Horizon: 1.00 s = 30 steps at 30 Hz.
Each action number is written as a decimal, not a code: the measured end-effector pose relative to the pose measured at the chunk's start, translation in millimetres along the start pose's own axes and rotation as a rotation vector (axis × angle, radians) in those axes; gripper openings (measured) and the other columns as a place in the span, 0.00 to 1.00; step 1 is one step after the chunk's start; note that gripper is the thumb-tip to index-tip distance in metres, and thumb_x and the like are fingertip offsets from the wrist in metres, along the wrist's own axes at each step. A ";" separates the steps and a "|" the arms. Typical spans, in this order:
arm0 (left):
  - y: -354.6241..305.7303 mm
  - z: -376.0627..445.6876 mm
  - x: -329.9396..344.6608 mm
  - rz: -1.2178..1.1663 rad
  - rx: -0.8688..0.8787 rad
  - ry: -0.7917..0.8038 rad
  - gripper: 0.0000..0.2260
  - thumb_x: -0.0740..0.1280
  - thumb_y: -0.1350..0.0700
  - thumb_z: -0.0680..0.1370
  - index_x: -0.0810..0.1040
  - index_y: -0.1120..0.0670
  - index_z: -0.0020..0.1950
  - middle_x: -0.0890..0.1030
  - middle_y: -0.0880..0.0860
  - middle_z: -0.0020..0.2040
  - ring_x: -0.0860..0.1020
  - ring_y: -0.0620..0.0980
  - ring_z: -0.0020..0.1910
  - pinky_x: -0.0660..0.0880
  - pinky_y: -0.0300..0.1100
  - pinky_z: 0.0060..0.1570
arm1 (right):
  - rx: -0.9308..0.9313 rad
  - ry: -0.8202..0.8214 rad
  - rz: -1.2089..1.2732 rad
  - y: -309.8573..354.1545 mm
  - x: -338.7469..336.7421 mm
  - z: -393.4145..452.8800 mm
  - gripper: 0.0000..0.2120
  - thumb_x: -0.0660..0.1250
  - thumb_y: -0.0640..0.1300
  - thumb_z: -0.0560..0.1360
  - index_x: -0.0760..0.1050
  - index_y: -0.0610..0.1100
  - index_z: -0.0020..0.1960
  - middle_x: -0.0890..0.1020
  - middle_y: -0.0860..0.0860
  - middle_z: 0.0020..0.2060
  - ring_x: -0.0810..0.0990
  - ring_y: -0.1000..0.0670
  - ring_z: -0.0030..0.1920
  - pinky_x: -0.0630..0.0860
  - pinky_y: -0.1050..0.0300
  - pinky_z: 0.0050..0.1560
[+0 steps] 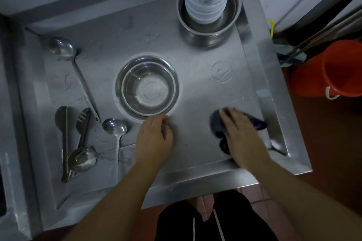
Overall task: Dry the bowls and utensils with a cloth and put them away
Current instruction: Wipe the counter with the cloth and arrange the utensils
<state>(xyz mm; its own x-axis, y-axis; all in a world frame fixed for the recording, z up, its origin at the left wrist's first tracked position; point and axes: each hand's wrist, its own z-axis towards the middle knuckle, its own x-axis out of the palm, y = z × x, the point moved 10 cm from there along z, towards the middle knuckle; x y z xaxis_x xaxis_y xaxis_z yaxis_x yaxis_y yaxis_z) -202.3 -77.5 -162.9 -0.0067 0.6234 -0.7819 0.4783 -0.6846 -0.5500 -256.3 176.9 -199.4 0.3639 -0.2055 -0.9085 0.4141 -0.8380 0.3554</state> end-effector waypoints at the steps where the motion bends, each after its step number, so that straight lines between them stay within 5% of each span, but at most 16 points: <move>1: 1.6 2.6 -2.4 -0.003 -0.001 -0.012 0.11 0.68 0.63 0.80 0.81 0.56 0.62 0.82 0.52 0.56 0.78 0.52 0.56 0.75 0.48 0.58 | 0.068 -0.047 -0.008 -9.4 -9.9 21.0 0.39 0.70 0.38 0.77 0.57 0.42 0.84 0.64 0.37 0.80 0.65 0.33 0.78 0.67 0.35 0.77; 5: 4.1 9.2 -8.0 0.008 0.017 -0.045 0.12 0.68 0.63 0.80 0.80 0.55 0.62 0.81 0.50 0.55 0.76 0.47 0.56 0.71 0.42 0.55 | 0.295 -0.243 0.115 -35.9 -45.6 118.8 0.27 0.61 0.41 0.84 0.62 0.39 0.82 0.64 0.34 0.79 0.62 0.31 0.79 0.59 0.35 0.80; 9: 3.6 10.5 -8.6 -0.006 0.007 -0.072 0.13 0.67 0.62 0.80 0.80 0.54 0.63 0.81 0.49 0.56 0.75 0.45 0.56 0.70 0.40 0.57 | 0.239 -0.270 0.113 -6.4 -50.1 170.9 0.29 0.61 0.49 0.83 0.63 0.41 0.82 0.66 0.37 0.79 0.63 0.33 0.79 0.59 0.38 0.79; 14: -5.0 13.9 -4.2 -0.011 0.013 -0.082 0.13 0.68 0.64 0.79 0.81 0.56 0.62 0.82 0.51 0.55 0.77 0.49 0.56 0.74 0.44 0.57 | -0.356 -0.023 0.080 58.4 -7.8 103.5 0.26 0.67 0.52 0.80 0.75 0.43 0.76 0.76 0.38 0.73 0.74 0.33 0.72 0.68 0.34 0.72; 19: -12.1 21.5 -5.3 0.019 -0.004 -0.084 0.12 0.68 0.64 0.78 0.81 0.56 0.61 0.82 0.53 0.54 0.78 0.53 0.55 0.76 0.49 0.57 | -0.724 0.202 -0.084 40.4 15.1 17.8 0.26 0.67 0.51 0.83 0.70 0.49 0.79 0.73 0.44 0.77 0.71 0.39 0.77 0.69 0.36 0.75; 21: -11.7 23.3 -6.9 0.037 -0.011 -0.085 0.12 0.68 0.64 0.78 0.81 0.57 0.61 0.82 0.54 0.55 0.79 0.54 0.56 0.76 0.50 0.57 | -0.643 0.129 -0.187 13.5 3.9 51.6 0.25 0.60 0.49 0.84 0.71 0.43 0.79 0.73 0.39 0.75 0.72 0.34 0.74 0.69 0.35 0.74; 24: -6.0 23.4 -10.1 0.065 -0.034 -0.094 0.13 0.68 0.63 0.78 0.81 0.57 0.62 0.82 0.54 0.56 0.78 0.54 0.56 0.76 0.51 0.58 | -0.198 -0.004 -0.210 -31.7 -32.2 138.5 0.28 0.48 0.52 0.86 0.61 0.42 0.83 0.64 0.37 0.80 0.62 0.33 0.79 0.56 0.39 0.80; 26: -3.1 21.5 -11.0 0.075 -0.041 -0.101 0.12 0.68 0.62 0.79 0.80 0.56 0.62 0.81 0.53 0.56 0.78 0.54 0.56 0.76 0.51 0.57 | -0.022 -0.090 -0.085 -38.4 -50.9 170.7 0.27 0.57 0.49 0.86 0.61 0.42 0.83 0.64 0.36 0.80 0.62 0.32 0.79 0.56 0.39 0.81; 30: -1.4 15.1 -12.9 0.081 -0.049 -0.117 0.10 0.67 0.61 0.80 0.80 0.55 0.61 0.81 0.53 0.55 0.78 0.54 0.55 0.76 0.52 0.55 | 0.021 -0.084 -0.032 -30.4 -47.5 145.1 0.27 0.60 0.45 0.85 0.61 0.42 0.83 0.63 0.33 0.80 0.62 0.29 0.79 0.57 0.35 0.80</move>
<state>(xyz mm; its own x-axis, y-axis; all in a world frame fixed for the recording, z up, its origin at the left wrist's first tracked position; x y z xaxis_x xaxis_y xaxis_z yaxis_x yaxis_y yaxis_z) -216.2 -90.3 -156.5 -0.0673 0.5171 -0.8533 0.5235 -0.7097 -0.4714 -407.2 138.8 -199.0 0.2793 -0.2188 -0.9349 0.4063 -0.8553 0.3216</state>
